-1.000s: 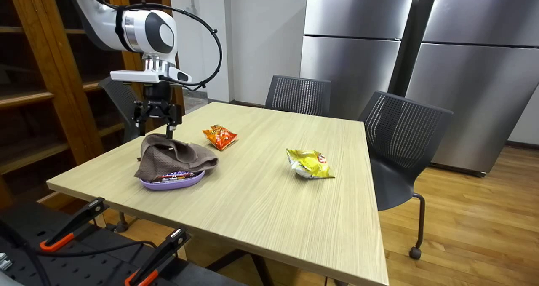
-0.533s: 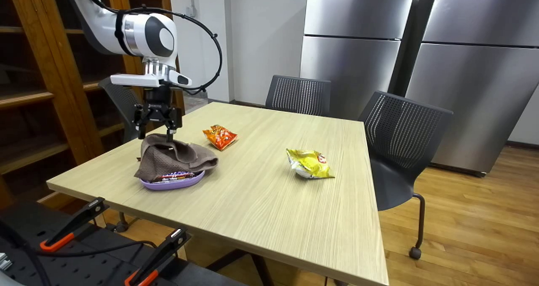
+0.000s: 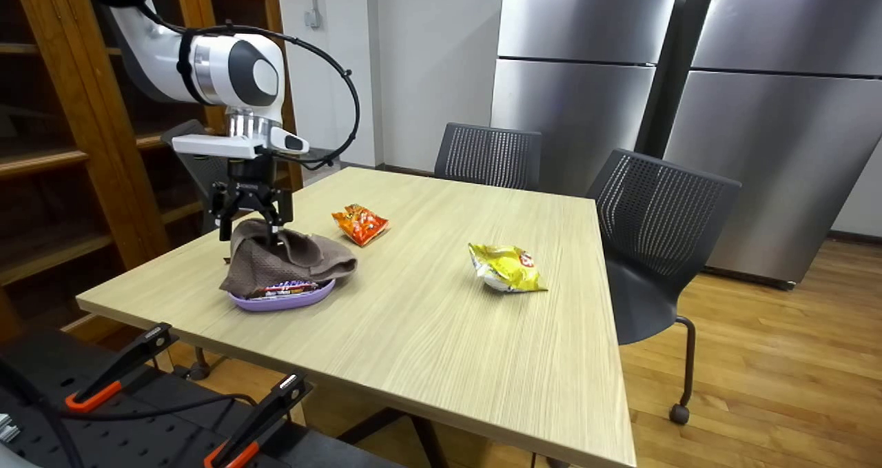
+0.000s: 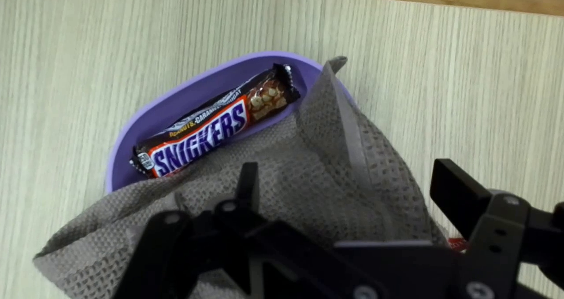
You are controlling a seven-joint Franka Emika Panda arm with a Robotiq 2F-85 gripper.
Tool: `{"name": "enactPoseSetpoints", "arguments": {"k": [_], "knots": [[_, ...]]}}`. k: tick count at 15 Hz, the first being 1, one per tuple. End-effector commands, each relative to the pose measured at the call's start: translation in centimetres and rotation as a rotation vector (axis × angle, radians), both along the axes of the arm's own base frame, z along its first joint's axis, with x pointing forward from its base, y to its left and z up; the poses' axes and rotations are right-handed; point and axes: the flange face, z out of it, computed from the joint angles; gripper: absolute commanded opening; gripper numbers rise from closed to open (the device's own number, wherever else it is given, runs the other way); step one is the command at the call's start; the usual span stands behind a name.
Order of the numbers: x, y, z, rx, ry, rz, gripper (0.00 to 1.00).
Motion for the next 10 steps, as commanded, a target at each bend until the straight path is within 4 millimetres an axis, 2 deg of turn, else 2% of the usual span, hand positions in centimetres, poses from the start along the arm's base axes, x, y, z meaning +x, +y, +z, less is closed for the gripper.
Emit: {"name": "enactPoseSetpoints", "arguments": {"k": [1,10], "knots": [[-1.3,-0.5,1.0,0.033,-0.020,0.013,1.00],[-3.4,-1.0,-0.1,0.041,-0.009,-0.012,1.00]]}}
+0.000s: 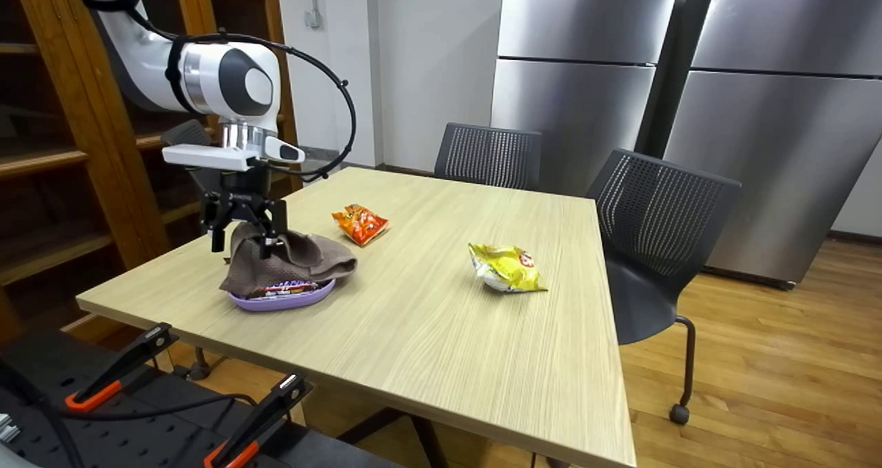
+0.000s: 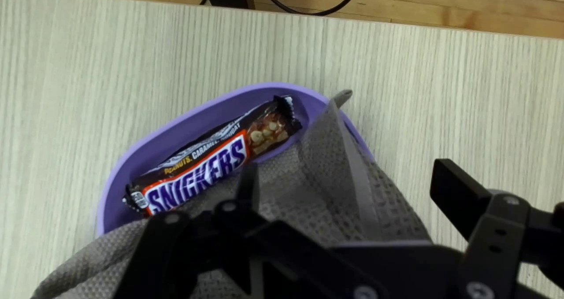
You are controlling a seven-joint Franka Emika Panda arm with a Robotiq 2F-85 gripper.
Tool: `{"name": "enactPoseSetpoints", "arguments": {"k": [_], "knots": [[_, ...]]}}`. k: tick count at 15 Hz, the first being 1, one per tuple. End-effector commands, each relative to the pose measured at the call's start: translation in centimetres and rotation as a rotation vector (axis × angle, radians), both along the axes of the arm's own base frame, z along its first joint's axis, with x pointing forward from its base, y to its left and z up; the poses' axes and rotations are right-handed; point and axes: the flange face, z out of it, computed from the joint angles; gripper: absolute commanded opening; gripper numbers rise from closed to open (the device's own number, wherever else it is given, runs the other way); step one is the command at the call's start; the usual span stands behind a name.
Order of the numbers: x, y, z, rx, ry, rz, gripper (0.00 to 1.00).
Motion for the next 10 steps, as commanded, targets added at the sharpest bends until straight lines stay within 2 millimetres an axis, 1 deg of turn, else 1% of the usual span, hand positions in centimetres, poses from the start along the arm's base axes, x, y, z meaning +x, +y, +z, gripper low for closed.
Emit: {"name": "enactPoseSetpoints", "arguments": {"k": [1,10], "knots": [[-1.26,-0.38,0.89,0.029,-0.011,-0.007,1.00],[-2.02,-0.24,0.30,0.043,-0.046,-0.036,1.00]]}}
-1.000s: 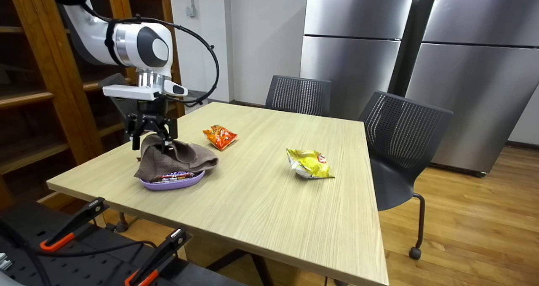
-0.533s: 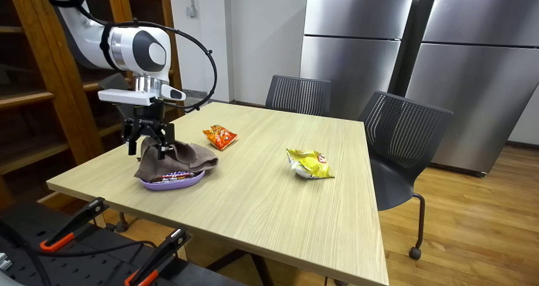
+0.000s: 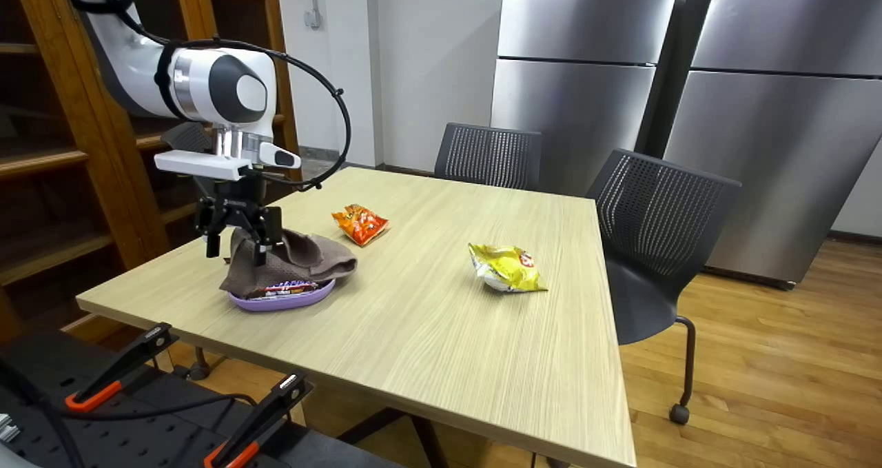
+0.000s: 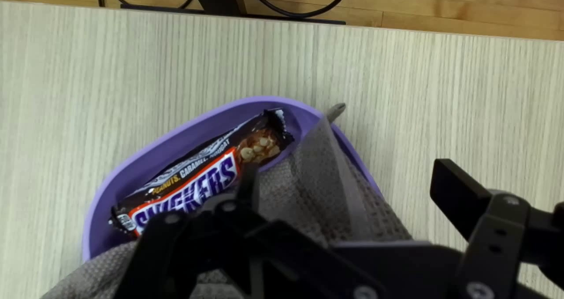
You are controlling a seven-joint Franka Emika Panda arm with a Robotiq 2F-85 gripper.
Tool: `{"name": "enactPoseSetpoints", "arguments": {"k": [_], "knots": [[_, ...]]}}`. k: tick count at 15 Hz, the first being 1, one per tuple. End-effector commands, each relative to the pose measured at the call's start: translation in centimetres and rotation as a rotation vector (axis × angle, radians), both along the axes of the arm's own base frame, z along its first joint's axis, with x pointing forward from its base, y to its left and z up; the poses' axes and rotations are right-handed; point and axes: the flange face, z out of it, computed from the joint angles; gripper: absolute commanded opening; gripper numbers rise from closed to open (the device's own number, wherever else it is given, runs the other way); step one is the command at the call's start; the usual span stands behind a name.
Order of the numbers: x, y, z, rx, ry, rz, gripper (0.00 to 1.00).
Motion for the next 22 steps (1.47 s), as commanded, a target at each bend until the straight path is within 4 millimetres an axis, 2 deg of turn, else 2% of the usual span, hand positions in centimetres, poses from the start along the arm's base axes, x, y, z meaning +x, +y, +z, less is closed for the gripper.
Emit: {"name": "enactPoseSetpoints", "arguments": {"k": [1,3,4,5,14,16,22], "knots": [[-0.7,-0.1,0.8,0.022,-0.024,-0.010,1.00],[-0.8,-0.3,0.8,0.023,-0.029,-0.013,1.00],[-0.8,-0.4,0.8,0.024,-0.033,-0.016,0.75],[-0.9,-0.4,0.8,0.026,-0.034,-0.015,0.74],[-0.9,-1.6,2.5,0.001,-0.052,-0.036,0.03],[-0.9,-1.8,2.9,-0.002,-0.061,-0.041,0.00],[-0.5,-2.3,4.8,-0.021,-0.091,-0.033,0.01]]}}
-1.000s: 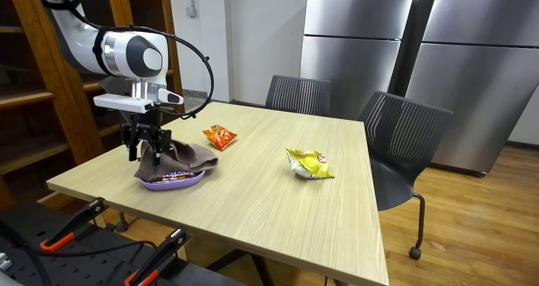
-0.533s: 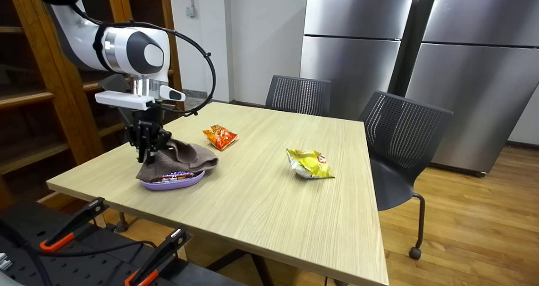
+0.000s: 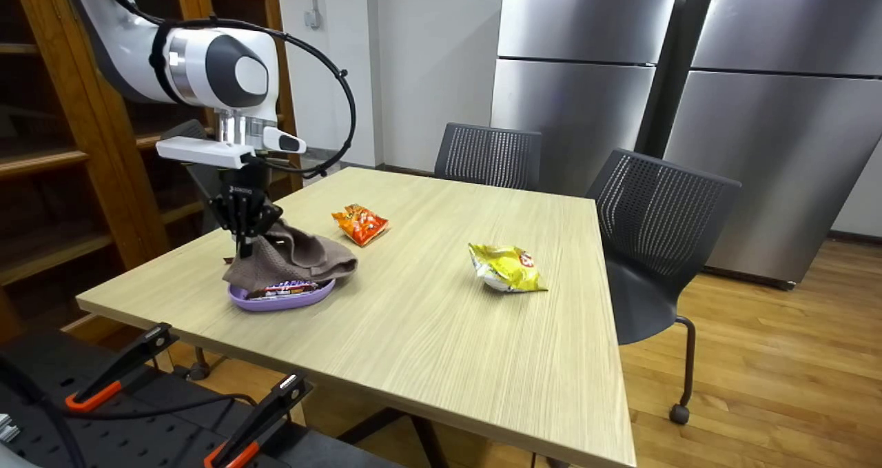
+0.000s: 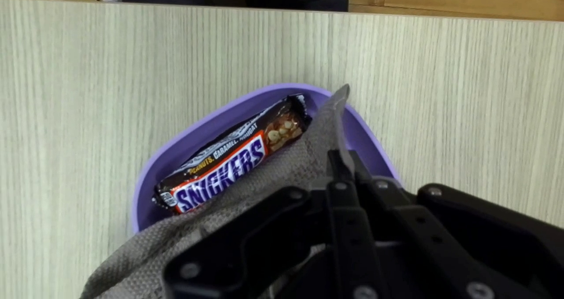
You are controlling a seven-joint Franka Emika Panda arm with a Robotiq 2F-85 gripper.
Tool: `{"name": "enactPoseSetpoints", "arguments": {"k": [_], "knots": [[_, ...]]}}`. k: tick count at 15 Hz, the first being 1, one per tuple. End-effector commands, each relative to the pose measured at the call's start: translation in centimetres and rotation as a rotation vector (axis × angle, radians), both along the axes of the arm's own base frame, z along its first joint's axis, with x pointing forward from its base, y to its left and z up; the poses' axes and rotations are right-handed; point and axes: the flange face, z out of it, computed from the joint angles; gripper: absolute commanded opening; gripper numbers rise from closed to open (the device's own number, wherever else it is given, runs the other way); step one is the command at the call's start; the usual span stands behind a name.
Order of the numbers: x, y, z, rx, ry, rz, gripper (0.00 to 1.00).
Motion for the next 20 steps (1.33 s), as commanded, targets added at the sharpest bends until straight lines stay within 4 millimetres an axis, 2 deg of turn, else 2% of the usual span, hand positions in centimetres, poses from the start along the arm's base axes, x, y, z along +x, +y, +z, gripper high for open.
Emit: {"name": "enactPoseSetpoints", "arguments": {"k": [1,10,20], "knots": [[-0.2,-0.7,2.5,-0.030,-0.030,-0.002,0.01],[1.2,-2.6,6.9,-0.104,-0.106,0.031,0.01],[0.0,-2.9,11.1,-0.234,-0.032,0.146,0.01]]}}
